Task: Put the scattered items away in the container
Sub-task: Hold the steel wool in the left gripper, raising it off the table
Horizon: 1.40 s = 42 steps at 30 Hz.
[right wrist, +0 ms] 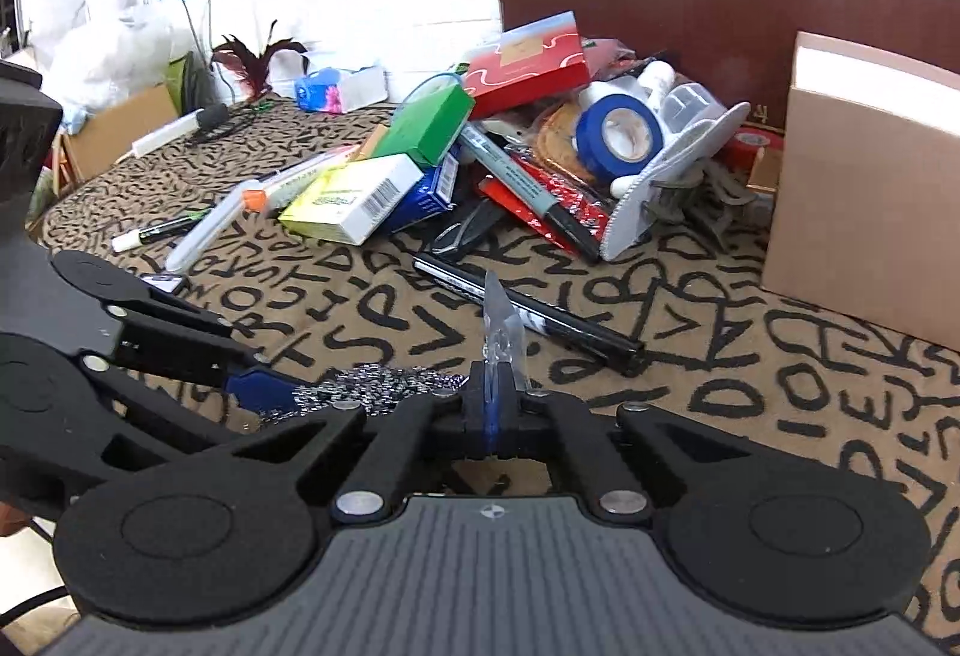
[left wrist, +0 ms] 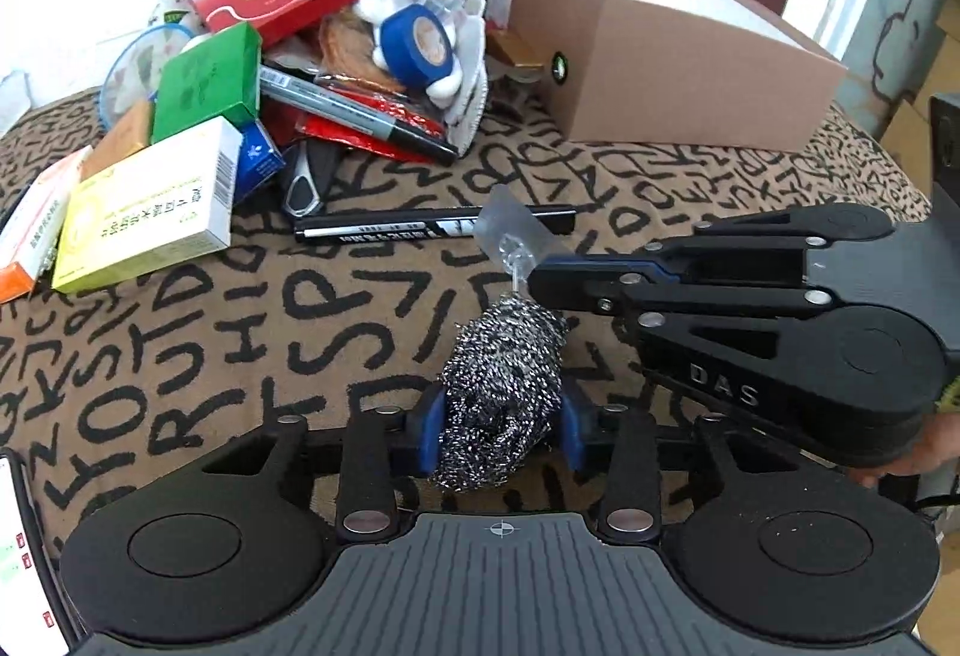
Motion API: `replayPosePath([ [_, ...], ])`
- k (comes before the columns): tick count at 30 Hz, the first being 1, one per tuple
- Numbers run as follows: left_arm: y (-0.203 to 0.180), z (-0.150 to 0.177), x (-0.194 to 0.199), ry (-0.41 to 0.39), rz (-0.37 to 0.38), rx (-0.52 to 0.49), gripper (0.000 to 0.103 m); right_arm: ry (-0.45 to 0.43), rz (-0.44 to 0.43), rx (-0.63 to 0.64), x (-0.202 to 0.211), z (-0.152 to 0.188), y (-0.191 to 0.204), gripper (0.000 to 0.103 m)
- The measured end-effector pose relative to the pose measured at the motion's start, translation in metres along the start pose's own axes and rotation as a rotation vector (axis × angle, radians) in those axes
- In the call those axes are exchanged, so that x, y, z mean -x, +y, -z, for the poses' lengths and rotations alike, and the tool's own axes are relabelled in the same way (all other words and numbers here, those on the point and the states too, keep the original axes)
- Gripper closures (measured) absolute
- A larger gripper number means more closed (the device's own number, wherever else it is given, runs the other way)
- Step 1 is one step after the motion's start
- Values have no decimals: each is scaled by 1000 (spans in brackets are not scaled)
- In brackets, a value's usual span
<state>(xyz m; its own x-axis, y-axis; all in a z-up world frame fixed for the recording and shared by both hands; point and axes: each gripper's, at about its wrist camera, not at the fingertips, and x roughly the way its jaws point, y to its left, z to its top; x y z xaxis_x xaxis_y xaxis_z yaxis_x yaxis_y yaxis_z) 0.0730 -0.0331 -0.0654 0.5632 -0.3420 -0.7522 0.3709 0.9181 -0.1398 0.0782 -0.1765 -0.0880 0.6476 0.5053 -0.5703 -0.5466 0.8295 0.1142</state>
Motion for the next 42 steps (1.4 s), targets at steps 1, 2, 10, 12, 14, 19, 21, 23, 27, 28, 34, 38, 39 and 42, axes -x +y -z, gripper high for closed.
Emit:
replayPosePath([
  [1,1,0,0,-2,1,9,61,-2,-3,4,2,0,0,103],
  [2,3,0,-1,-2,3,21,60,-2,-8,4,5,-1,0,103],
  [10,3,-9,5,-25,-6,37,64,-45,-5,8,27,-7,-4,103],
  [12,1,-14,10,-49,-13,30,64,-67,4,13,33,-11,-5,103],
  [14,-1,-20,16,-73,-15,25,64,-89,15,18,40,-14,-8,103],
  [19,-11,-36,26,-123,-21,-13,65,-127,36,18,50,-20,-14,103],
  [21,-16,-42,29,-135,-26,-29,65,-138,42,28,54,-20,-14,103],
  [23,-20,-49,31,-145,-32,-40,65,-149,45,30,58,-21,-16,103],
  [27,-27,-60,38,-176,-39,-66,65,-176,68,7,64,-23,-24,101],
  [28,-28,-62,40,-181,-38,-71,65,-178,73,-3,65,-22,-27,99],
  [34,-32,-64,49,-199,-31,-108,64,-176,62,-53,59,-12,-38,45],
  [38,-28,-58,51,-187,11,-123,64,-183,-20,-82,56,-11,-40,45],
  [39,-26,-56,53,-183,32,-125,64,-181,-29,-79,55,-11,-40,45],
  [42,-21,-51,56,-180,51,-130,64,-179,-52,-71,54,-10,-39,46],
])
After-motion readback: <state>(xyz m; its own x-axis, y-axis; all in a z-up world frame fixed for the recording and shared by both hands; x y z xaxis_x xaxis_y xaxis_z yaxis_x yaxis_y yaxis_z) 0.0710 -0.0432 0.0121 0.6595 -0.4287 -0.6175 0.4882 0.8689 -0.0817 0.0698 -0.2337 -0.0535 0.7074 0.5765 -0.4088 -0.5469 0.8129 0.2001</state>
